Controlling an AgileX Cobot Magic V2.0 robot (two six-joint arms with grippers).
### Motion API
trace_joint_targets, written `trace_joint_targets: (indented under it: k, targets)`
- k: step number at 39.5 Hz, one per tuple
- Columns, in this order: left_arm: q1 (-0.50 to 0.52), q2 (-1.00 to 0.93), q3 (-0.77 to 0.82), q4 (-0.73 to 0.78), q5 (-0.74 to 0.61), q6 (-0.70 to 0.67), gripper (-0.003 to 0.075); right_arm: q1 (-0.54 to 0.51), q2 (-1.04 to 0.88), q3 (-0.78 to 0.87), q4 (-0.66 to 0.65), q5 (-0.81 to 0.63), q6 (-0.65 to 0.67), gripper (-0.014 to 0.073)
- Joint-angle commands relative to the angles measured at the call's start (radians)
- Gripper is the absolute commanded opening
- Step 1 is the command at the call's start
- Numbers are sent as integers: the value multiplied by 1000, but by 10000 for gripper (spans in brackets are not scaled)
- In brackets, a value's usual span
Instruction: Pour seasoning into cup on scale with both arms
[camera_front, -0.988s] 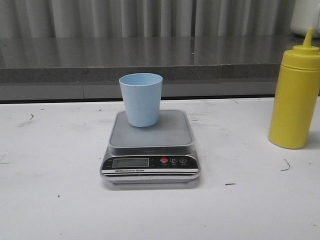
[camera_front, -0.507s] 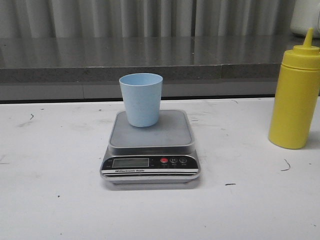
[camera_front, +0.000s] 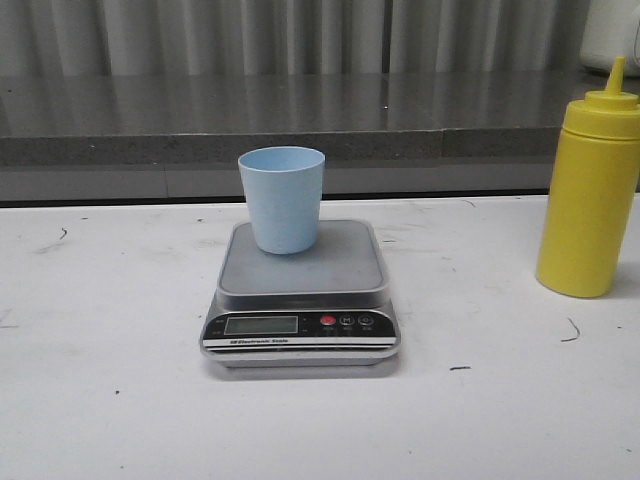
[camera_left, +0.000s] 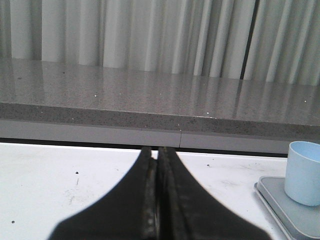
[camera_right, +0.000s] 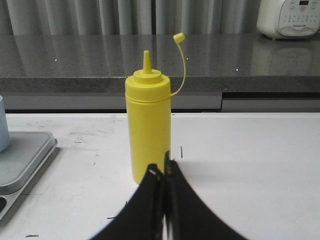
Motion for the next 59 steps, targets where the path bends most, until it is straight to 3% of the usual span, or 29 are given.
trace_joint_targets:
  k: [1,29,41,59]
  targets:
    - [2,-25,16,0,-72,-2,-20,-10,-18,13,-3,-159,-5,-69]
    - [2,-25,16,0,-72,-2,-20,-10,-18,25,20,-153,-7,-69]
    - [2,-25,16,0,-72,-2,-20,-10,-18,25,153,-130,-145,-69]
    - [2,-25,16,0,-72,-2,-20,-17,-18,25,119,-142,-131,-69]
